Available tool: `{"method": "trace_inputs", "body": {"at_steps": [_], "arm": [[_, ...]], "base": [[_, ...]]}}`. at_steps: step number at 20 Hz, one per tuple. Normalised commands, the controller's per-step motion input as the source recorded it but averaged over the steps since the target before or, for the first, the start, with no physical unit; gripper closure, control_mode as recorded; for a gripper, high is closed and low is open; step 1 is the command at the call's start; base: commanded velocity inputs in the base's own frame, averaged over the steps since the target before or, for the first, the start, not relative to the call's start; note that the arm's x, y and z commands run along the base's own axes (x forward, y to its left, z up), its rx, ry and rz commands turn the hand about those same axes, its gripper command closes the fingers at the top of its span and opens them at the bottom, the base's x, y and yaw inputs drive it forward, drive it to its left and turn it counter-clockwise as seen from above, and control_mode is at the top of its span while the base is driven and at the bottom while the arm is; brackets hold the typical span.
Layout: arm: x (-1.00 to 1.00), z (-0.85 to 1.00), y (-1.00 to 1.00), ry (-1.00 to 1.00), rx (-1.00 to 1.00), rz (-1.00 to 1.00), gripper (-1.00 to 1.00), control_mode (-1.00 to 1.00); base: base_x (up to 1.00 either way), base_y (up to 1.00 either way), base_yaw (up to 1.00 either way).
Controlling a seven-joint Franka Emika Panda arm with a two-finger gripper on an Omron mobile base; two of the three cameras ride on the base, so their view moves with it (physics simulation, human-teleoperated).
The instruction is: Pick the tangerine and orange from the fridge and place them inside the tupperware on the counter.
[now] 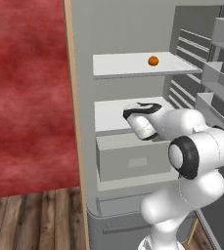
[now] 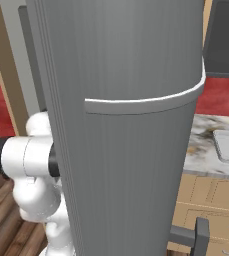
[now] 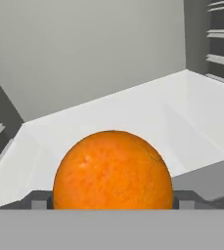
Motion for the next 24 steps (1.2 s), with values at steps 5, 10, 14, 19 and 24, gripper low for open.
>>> {"method": "trace_inputs", "body": {"at_steps": [5,10,14,19,24], "arm": [[-0.44,1.0,0.0,0.11,0.07,0.0,1.0,-1.0],[-0.29,1.0,0.01,0.39,0.02,0.0,1.0,-1.0],[-0.09,1.0,0.11,0.71,0.0,0.0,1.0,-1.0],[0.0,1.0,0.21,0.85,0.0,-0.06,1.0,-1.0],[-0.03,1.0,0.13,0.82,0.0,-0.05,1.0,-1.0]], "base": [[0.0,0.0,0.0],[0.0,0.0,0.0],[0.0,0.0,0.0],[0.0,0.0,0.0],[0.0,0.0,0.0]]}}
